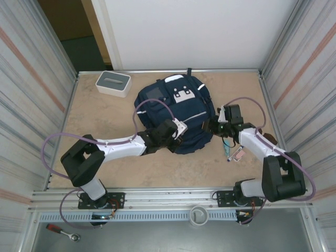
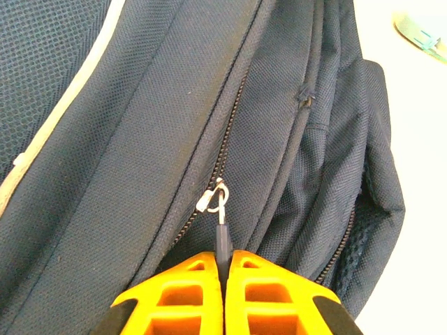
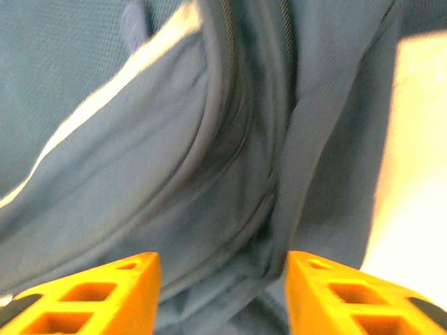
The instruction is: Pack books, pencil case, and school supplies into a backpack
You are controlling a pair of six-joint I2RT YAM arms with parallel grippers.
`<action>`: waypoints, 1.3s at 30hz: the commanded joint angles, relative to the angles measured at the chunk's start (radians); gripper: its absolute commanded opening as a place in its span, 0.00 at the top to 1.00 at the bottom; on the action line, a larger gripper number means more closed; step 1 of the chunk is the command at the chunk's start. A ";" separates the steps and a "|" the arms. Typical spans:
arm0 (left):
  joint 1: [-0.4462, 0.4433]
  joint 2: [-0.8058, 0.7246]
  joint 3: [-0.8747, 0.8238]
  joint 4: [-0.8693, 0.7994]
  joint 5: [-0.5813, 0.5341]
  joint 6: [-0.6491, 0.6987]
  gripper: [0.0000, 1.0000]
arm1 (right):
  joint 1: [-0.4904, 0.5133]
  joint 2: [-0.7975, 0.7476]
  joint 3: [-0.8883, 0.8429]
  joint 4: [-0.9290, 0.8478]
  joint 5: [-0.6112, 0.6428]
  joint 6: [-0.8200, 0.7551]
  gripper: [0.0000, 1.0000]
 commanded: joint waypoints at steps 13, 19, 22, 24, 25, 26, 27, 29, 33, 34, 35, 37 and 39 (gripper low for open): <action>0.002 -0.053 -0.046 -0.022 -0.089 0.007 1.00 | 0.141 0.111 -0.045 0.100 0.181 0.044 0.76; 0.039 -0.090 -0.069 -0.066 -0.123 0.016 1.00 | 0.121 0.076 -0.061 0.077 0.239 0.014 1.00; 0.065 -0.125 -0.094 -0.080 -0.132 0.019 1.00 | 0.101 0.056 -0.066 0.074 0.238 0.009 1.00; 0.087 -0.149 -0.112 -0.086 -0.134 0.021 1.00 | 0.090 0.044 -0.069 0.074 0.232 0.006 1.00; 0.100 -0.161 -0.119 -0.089 -0.134 0.021 1.00 | 0.085 0.040 -0.069 0.073 0.229 0.004 1.00; 0.111 -0.171 -0.128 -0.092 -0.135 0.025 1.00 | 0.082 0.038 -0.068 0.071 0.224 0.002 1.00; 0.122 -0.179 -0.134 -0.094 -0.138 0.027 1.00 | 0.080 0.036 -0.066 0.070 0.221 0.000 1.00; 0.151 -0.193 -0.145 -0.101 -0.142 0.031 1.00 | 0.079 0.031 -0.065 0.069 0.216 -0.007 1.00; 0.202 -0.211 -0.154 -0.095 -0.139 0.038 1.00 | 0.082 0.028 -0.066 0.077 0.195 -0.018 1.00; 0.213 -0.211 -0.154 -0.090 -0.138 0.042 1.00 | 0.082 0.029 -0.066 0.079 0.192 -0.022 1.00; 0.226 -0.208 -0.154 -0.084 -0.137 0.044 1.00 | 0.083 0.031 -0.068 0.082 0.187 -0.025 1.00; 0.251 -0.198 -0.146 -0.073 -0.131 0.045 1.00 | 0.087 0.038 -0.068 0.089 0.169 -0.033 1.00; 0.273 -0.180 -0.134 -0.060 -0.132 0.047 1.00 | 0.095 0.049 -0.066 0.090 0.163 -0.040 1.00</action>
